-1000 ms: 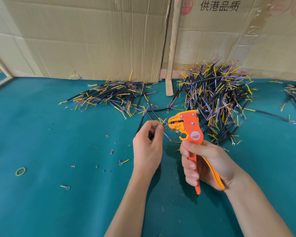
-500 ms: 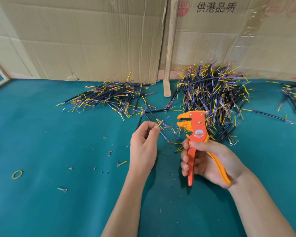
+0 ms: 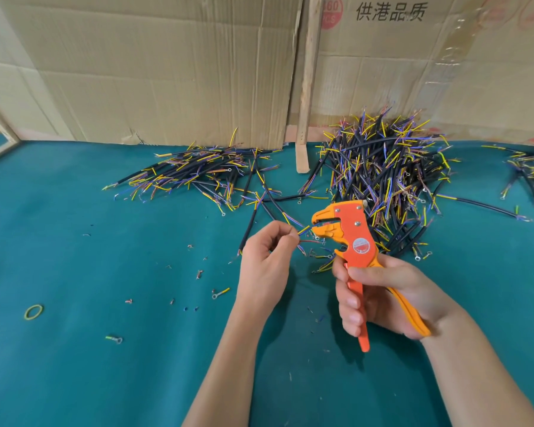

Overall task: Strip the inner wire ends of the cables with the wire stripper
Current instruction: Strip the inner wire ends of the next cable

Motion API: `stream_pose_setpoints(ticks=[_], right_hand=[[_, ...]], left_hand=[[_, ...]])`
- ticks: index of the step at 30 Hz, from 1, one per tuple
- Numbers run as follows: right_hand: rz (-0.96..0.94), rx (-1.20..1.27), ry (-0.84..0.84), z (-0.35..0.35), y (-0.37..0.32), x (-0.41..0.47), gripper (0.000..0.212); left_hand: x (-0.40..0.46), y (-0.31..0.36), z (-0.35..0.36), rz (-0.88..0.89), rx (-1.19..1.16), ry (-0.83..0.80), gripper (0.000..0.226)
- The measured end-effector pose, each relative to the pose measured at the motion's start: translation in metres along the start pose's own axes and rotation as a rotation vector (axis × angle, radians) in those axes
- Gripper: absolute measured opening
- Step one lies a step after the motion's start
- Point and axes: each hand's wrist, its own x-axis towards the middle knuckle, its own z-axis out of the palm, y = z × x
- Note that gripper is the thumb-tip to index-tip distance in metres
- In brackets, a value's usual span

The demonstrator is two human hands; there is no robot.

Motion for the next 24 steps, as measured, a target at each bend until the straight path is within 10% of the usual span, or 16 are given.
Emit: stream_pose_setpoints(ticks=[17,24], right_hand=[[-0.106,-0.008,0.274,0.021,0.009,0.017,0.037],[-0.265,0.197,-0.025,0.009,-0.002,0.006,0.031]], left_hand=[[0.003,-0.006,0.0,-0.006,-0.04,0.031,0.015],[0.01,0.012,0.019,-0.136,-0.034,0.082,0.025]])
